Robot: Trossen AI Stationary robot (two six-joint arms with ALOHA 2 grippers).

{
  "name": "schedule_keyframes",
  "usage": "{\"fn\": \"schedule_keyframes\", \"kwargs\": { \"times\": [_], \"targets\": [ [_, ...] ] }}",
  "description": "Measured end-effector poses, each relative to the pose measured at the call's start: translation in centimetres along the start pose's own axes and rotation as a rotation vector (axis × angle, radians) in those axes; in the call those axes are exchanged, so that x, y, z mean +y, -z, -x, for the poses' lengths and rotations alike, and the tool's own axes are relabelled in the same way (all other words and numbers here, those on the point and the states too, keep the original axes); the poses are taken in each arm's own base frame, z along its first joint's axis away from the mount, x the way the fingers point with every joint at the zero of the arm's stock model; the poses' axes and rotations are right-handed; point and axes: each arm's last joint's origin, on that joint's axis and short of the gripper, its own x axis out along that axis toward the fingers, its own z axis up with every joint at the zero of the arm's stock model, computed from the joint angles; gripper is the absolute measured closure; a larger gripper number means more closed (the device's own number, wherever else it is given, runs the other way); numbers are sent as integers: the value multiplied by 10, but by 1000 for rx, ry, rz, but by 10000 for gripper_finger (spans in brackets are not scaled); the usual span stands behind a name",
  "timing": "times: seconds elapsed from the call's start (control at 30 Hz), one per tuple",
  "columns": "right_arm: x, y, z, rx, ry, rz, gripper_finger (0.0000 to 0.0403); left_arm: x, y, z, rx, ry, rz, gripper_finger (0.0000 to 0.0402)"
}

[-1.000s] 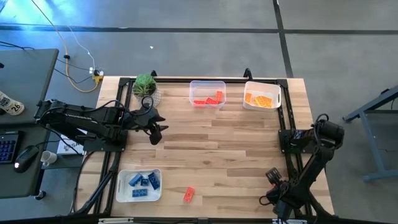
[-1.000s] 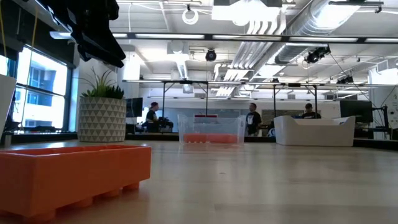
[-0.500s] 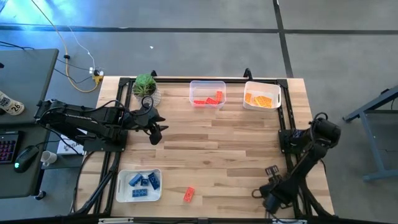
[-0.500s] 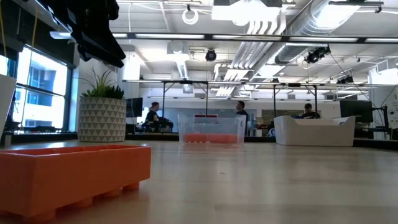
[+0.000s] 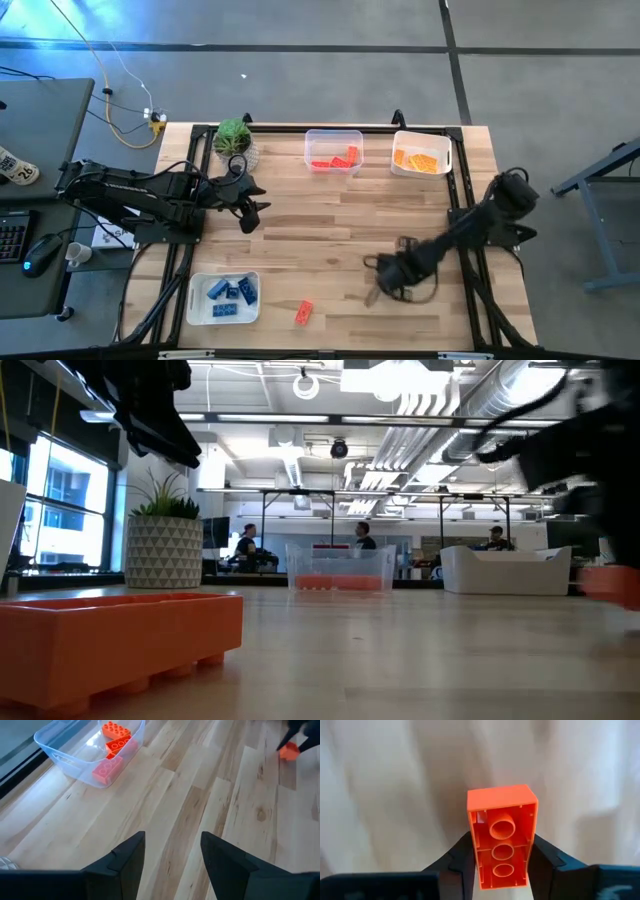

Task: Sort & place blocks by color
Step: Put the orange game piece into the transparent bin

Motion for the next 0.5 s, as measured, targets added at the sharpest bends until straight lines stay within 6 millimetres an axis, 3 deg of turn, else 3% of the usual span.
{"fn": "schedule_keyframes", "kwargs": {
  "times": [0.2, 0.5],
  "targets": [
    [-35, -52, 10, -197, -12, -126, 295, 0, 1, 0, 11, 20, -3, 222],
    [-105, -124, 53, -484, 115, -256, 295, -1, 1, 0, 15, 31, -61, 222]
  ]
}}
